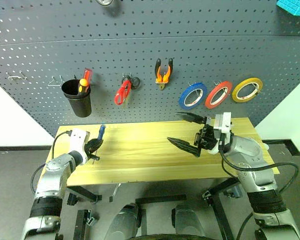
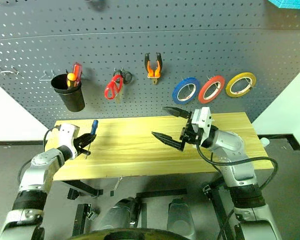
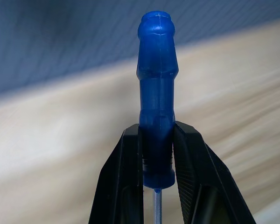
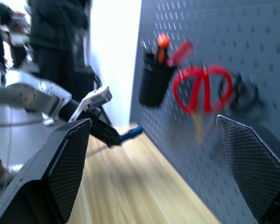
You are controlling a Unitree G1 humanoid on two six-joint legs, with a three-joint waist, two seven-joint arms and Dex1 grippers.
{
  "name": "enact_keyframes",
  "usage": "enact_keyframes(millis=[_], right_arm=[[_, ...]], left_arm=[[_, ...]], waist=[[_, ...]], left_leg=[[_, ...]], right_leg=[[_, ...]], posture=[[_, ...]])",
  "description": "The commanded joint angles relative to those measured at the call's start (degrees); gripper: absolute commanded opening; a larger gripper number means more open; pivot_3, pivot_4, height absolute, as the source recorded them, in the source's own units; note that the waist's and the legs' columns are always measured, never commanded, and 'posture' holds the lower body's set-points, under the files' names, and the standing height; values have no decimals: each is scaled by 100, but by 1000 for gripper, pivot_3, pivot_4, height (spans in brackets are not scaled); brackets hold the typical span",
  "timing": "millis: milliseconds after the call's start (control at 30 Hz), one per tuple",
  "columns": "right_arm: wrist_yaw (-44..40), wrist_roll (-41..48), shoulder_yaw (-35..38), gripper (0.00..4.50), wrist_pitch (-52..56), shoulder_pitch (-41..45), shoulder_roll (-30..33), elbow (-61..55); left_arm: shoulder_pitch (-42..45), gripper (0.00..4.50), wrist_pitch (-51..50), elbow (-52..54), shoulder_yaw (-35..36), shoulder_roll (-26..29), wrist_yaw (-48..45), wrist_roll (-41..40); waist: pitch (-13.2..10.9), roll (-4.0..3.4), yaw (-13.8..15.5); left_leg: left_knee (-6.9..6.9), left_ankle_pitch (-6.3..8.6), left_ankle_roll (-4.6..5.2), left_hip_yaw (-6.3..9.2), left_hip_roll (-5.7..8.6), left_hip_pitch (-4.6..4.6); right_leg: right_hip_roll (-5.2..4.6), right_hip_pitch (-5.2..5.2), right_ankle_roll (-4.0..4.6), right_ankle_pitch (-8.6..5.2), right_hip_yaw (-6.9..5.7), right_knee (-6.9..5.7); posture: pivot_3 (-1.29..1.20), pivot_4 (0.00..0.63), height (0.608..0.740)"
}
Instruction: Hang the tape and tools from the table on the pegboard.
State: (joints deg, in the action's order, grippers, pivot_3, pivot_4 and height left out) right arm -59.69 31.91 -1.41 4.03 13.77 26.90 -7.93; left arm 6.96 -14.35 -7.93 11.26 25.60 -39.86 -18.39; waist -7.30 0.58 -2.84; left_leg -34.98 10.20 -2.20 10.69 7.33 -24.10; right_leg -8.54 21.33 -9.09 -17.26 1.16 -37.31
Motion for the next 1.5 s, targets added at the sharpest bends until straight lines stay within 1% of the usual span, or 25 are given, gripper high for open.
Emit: enact_keyframes(millis=[33, 67, 100, 233, 333, 467, 533, 633, 800, 933, 1167, 1233, 1267, 1400, 1500], right_arm=[[74, 396, 215, 4500, 298, 166, -74, -219], [88, 454, 231, 4500, 361, 195, -94, -236], [95, 495, 240, 4500, 405, 218, -109, -249], [113, 475, 239, 4500, 457, 278, -139, -237], [69, 382, 219, 4500, 404, 247, -127, -165], [56, 347, 221, 4500, 399, 224, -139, -166], [60, 362, 230, 4500, 414, 226, -151, -184], [62, 528, 301, 4500, 468, 279, -195, -241], [161, 916, 450, 4500, 809, 411, -230, -383], [170, 946, 492, 4500, 870, 420, -202, -455], [171, 902, 515, 4500, 851, 371, -226, -477], [167, 867, 510, 4500, 823, 359, -223, -465], [156, 846, 504, 4500, 809, 350, -218, -457], [141, 796, 488, 4500, 798, 283, -197, -465], [153, 744, 472, 4500, 790, 206, -199, -482]], left_arm=[[128, 532, 56, 1380, 747, -57, -688, -1621], [281, 532, 11, 1579, 929, -86, -713, -2002], [456, 532, 77, 1660, 1069, -124, -669, -2210], [1293, 532, 358, 1690, 1469, -186, -184, -2520], [2125, 532, 948, 1449, 1639, -50, 246, -2141], [2843, 532, 1942, 548, 1641, 282, 896, -999], [3019, 532, 2481, -3, 1539, 455, 1077, -452], [3212, 532, 3133, -783, 1455, 509, 1220, -82], [3414, 532, 3516, -1662, 1378, 349, 954, -289], [3539, 532, 3890, -2498, 1281, 278, 866, -163], [3538, 532, 3894, -3194, 1265, 101, 522, -440], [3443, 1280, 3831, -3331, 1239, 56, 452, -458], [3403, 1545, 3835, -3376, 1237, 38, 446, -453], [3276, 2949, 4132, -3381, 1269, 42, 708, -279], [3128, 2949, 4120, -3111, 1414, 9, 760, -503]], waist=[[-1, -1, 29], [-1, -2, 35], [-1, -2, 40], [11, -13, 25], [13, -13, 22], [15, -13, 15], [17, -15, 13], [20, -13, 25], [30, 3, 29], [41, 10, 17], [51, 19, -113], [65, 25, -136], [72, 27, -148], [93, 37, -179], [110, 39, -178]], left_leg=[[1, 0, 0, -1, -1, -1], [1, 0, 0, 0, -1, -4], [1, 0, 0, 0, -1, -4], [0, -1, 1, 0, 0, -2], [1, -8, 14, -9, 1, -3], [1, -10, 17, -13, 1, -2], [2, -11, 18, -18, 1, 1], [2, -11, 20, -20, 1, 5], [-2, -12, 20, -9, 4, 3], [-2, -12, 21, -9, 4, 3], [-3, -13, 22, -8, 5, 3], [-4, -13, 22, -7, 5, 3], [-4, -13, 22, -8, 5, 3], [-4, -13, 22, -7, 5, 4], [-5, -13, 22, -7, 5, 4]], right_leg=[[0, 1, 1, -1, 1, 2], [0, 3, 2, -1, 0, 1], [0, 3, 2, -2, 0, 1], [1, 2, -13, 6, -2, 2], [2, 3, -21, 10, 3, 9], [4, 2, -22, 11, 3, 7], [4, 1, -23, 11, 5, 7], [4, 0, -23, 11, 6, 7], [5, -2, -28, 14, 4, 6], [6, -2, -28, 14, 3, 5], [5, -2, -30, 15, 3, 2], [5, -3, -30, 15, 2, 1], [5, -3, -31, 15, 3, 0], [5, -3, -31, 15, 3, -2], [4, -3, -31, 16, 3, -3]], posture=[[-74, 70, 728], [-74, 69, 728], [-75, 66, 728], [-77, 61, 728], [-81, 58, 728], [-79, 54, 728], [-74, 52, 728], [-74, 49, 728], [-75, 45, 728], [-85, 36, 728], [-92, 27, 728], [-93, 26, 728], [-92, 26, 728], [-89, 25, 728], [-87, 25, 728]])
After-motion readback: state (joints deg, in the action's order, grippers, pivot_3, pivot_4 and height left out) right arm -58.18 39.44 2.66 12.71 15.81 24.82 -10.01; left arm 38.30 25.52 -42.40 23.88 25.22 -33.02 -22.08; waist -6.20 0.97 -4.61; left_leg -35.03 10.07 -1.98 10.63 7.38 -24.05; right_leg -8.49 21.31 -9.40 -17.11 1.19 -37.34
